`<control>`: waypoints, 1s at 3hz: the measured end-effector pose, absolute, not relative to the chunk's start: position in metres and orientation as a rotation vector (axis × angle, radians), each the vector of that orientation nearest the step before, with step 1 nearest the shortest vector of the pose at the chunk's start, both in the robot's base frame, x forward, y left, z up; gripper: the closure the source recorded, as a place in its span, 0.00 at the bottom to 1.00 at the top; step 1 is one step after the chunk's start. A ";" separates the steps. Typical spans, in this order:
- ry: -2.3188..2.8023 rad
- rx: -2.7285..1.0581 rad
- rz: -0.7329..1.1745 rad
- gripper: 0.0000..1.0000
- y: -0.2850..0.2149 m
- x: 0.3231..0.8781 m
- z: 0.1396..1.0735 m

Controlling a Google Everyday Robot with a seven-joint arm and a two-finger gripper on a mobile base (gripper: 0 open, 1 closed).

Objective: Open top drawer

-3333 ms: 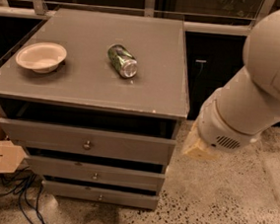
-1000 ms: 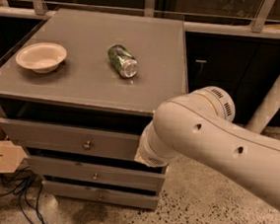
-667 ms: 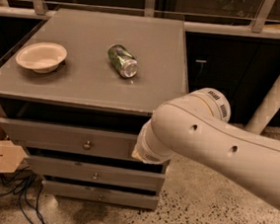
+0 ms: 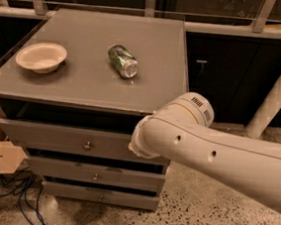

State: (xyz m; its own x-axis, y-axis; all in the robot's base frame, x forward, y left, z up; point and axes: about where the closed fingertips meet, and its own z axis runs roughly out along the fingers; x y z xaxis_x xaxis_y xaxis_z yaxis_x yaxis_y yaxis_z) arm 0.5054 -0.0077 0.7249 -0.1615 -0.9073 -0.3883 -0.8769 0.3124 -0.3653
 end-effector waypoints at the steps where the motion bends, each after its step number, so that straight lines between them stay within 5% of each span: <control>1: 2.046 -1.573 -0.074 1.00 -0.008 0.505 0.725; 3: 2.046 -1.574 -0.074 0.61 -0.008 0.505 0.725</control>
Offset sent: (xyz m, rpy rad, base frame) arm 0.0000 0.0000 0.0000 0.0000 0.0000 0.0000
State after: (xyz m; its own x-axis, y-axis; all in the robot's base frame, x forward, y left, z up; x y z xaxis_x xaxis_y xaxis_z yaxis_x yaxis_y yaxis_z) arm 0.5053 -0.0077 0.7249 -0.1614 -0.9073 -0.3883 -0.8769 0.3124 -0.3653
